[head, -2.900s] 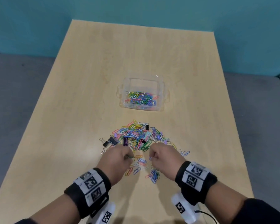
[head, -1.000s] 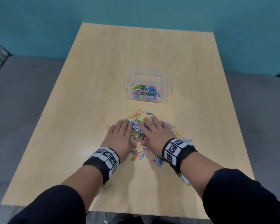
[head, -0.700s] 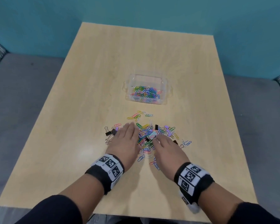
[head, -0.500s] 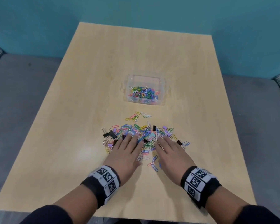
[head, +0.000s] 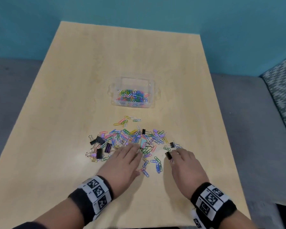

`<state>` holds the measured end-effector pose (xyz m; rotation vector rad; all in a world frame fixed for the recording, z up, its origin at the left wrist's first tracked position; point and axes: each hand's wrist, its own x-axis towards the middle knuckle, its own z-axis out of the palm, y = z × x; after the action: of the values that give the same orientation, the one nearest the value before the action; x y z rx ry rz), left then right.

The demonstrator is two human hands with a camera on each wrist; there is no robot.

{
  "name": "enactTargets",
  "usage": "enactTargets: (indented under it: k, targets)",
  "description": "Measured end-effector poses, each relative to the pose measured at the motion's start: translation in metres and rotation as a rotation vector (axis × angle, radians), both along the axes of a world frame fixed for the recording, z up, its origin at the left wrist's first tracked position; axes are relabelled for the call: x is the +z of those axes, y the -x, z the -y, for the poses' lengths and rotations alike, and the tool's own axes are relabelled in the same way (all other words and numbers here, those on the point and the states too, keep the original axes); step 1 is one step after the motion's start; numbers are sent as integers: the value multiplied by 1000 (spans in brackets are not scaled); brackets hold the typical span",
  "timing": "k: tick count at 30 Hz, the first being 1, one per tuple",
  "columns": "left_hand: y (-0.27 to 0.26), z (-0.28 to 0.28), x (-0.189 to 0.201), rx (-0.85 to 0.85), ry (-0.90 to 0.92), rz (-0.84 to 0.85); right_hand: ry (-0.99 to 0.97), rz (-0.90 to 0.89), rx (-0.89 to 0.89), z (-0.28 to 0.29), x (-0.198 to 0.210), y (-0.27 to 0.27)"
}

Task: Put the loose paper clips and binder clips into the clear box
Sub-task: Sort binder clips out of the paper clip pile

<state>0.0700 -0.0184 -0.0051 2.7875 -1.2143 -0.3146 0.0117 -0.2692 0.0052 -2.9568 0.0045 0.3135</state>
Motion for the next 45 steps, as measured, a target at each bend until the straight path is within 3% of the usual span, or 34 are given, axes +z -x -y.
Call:
enactTargets:
  k: [7,15,20,26,36,40,45]
  targets:
    - [20,36,-5,-115,0,-43,30,8,121,-28,2,19]
    - [29,33,-7,-122,-17,-3,69,26,289,3,-8,42]
    - [31,39,-4,-111,-19,-16,14,103,202,13,-6,42]
    - [30,61,1,-145,26,28,14,60,106,8,-10,38]
    - [29,68,-7,-158,-58,15,41,-20,185,29,-15,-3]
    - [26,70,-5,-119,-35,47,86,-60,246,30,-13,2]
    - [23,72,-7,-108,-8,61,116,-87,173,17,-12,20]
